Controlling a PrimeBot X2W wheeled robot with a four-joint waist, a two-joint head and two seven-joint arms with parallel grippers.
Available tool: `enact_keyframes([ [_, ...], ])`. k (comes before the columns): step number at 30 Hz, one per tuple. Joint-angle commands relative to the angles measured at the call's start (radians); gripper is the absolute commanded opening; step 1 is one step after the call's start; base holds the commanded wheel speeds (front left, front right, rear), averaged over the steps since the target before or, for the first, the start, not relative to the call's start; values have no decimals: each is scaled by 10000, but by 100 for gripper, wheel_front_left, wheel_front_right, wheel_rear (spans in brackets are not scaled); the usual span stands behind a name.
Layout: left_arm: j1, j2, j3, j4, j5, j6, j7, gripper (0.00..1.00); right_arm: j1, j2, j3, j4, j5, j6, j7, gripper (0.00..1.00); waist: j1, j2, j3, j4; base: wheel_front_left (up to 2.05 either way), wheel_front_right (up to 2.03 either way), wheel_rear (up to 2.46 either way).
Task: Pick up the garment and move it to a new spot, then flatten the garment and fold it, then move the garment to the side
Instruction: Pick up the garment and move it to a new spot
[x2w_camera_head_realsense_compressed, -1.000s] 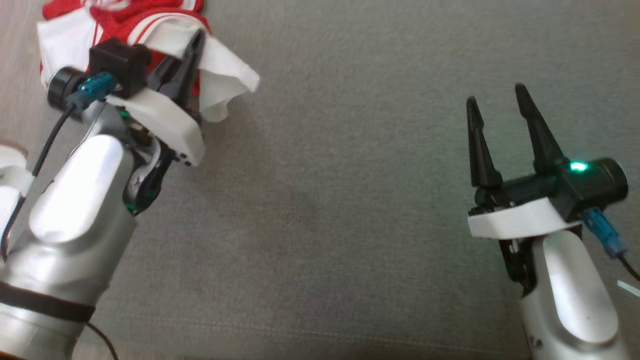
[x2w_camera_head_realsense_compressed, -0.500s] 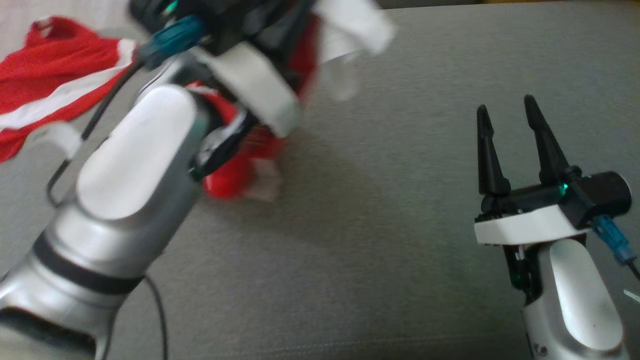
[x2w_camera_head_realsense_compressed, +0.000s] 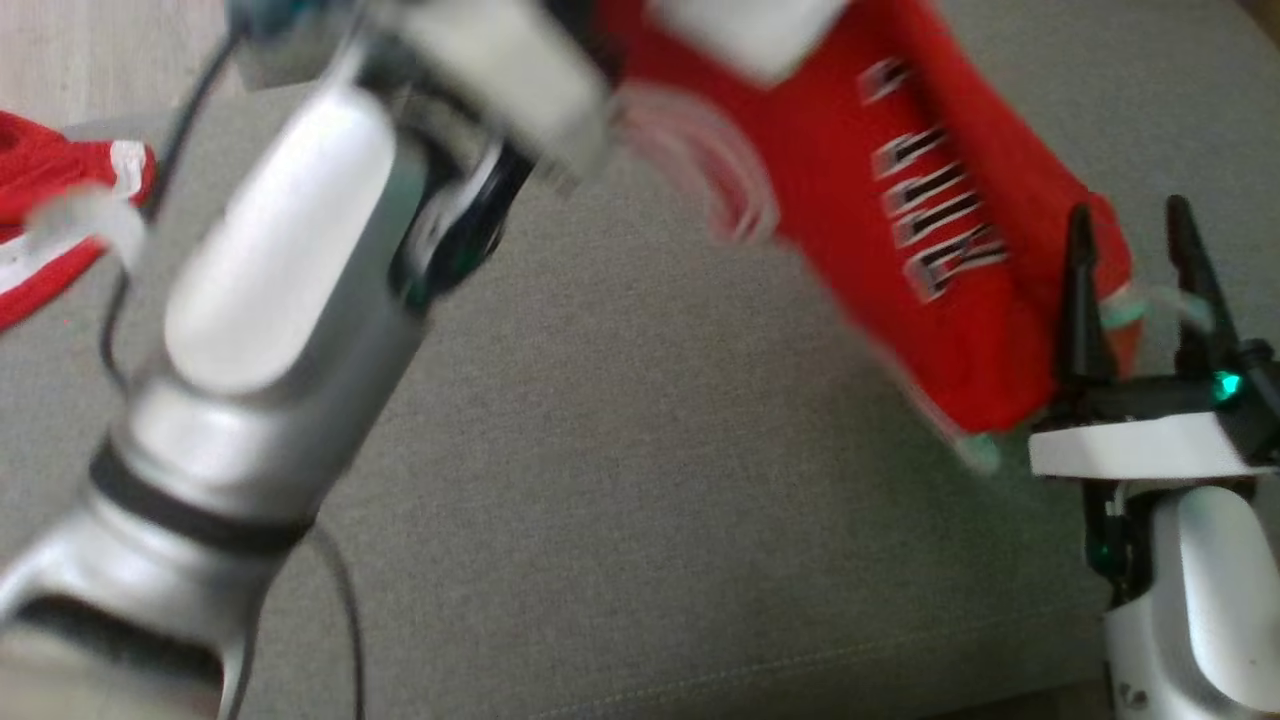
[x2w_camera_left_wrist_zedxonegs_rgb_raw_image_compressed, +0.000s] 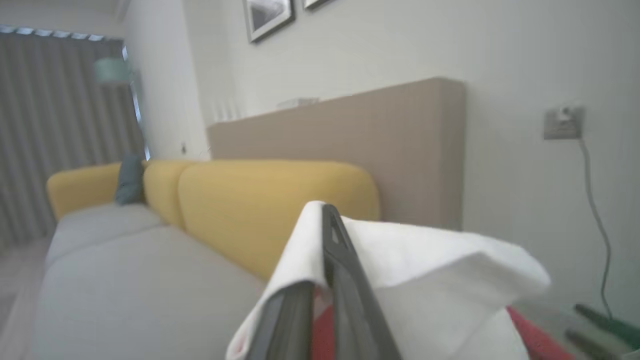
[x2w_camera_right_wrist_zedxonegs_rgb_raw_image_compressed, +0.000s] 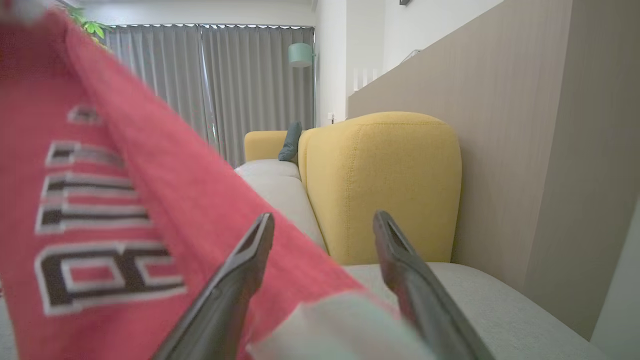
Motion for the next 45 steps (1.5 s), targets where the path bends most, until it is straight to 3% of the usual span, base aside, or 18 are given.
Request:
enact_keyframes([
  [1, 664, 616, 497, 211, -113, 298, -235, 0, -132, -12, 114, -465, -52, 75, -61, 100, 0, 0, 111, 58, 0, 0, 0],
  [8, 2987, 826, 864, 1572, -669, 874, -1167, 0, -78, -12, 80, -517, -153, 75, -61, 100, 0, 0, 353, 349, 0, 0, 0],
  [18, 5024, 298, 1435, 2829, -1702, 782, -2126, 0, 71, -12, 630, -497, -467, 75, -61, 100, 0, 0, 558, 958, 0, 0, 0],
  [19, 5084, 268, 1504, 2888, -1671, 766, -2198, 14, 73, -12, 694, -480, -482, 75, -61, 100, 0, 0, 569, 993, 0, 0, 0],
  [22, 5221, 159, 1725, 2951, -1486, 670, -2315, 100, 84, -12, 918, -423, -518, 75, -61, 100, 0, 0, 578, 1077, 0, 0, 0],
  [35, 7276, -118, 3416, 899, 465, 11, -2343, 100, 620, -12, 1412, 111, -495, 75, -61, 100, 0, 0, -815, 1363, 0, 0, 0],
  [45, 9278, -540, 4022, -195, 1553, 183, -2343, 100, 1665, -12, 1265, 386, -486, 75, -61, 100, 0, 0, -1789, 1697, 0, 0, 0],
])
